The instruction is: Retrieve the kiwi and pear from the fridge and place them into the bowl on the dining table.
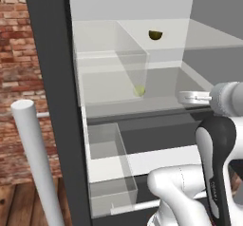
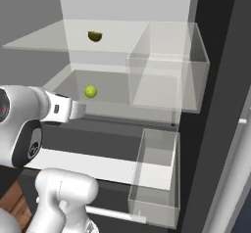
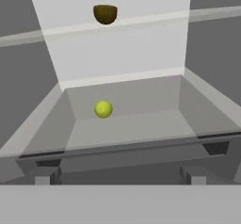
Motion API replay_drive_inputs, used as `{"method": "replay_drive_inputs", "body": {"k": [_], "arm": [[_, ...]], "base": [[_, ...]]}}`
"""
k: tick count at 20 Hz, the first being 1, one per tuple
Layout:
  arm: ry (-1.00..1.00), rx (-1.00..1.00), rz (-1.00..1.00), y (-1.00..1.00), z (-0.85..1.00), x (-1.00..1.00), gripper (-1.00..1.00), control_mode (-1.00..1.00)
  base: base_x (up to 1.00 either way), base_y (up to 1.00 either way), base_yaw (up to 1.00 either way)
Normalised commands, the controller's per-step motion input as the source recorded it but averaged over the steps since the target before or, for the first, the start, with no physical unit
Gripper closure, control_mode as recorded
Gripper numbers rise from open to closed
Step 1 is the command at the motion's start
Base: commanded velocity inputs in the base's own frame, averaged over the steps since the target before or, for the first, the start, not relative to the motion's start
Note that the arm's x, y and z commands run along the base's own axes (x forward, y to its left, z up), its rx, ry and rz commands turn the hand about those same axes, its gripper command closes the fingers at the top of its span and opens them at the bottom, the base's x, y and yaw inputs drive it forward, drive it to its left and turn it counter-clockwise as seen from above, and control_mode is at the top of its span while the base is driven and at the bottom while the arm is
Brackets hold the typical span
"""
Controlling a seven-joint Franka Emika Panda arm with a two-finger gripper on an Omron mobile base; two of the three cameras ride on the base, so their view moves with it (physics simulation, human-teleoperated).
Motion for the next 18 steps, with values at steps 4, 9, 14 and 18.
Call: {"method": "replay_drive_inputs", "body": {"k": [4,9,14,18], "arm": [[0.00,0.00,0.00,0.00,0.00,0.00,-1.00,1.00],[0.00,0.00,0.00,0.00,0.00,0.00,-1.00,1.00],[0.00,0.00,0.00,0.00,0.00,0.00,-1.00,1.00],[0.07,0.00,0.00,0.00,0.00,0.26,-1.00,-1.00]], "base": [[1.00,0.00,0.00],[0.95,0.00,0.00],[0.61,0.00,0.00],[0.00,0.00,0.00]]}}
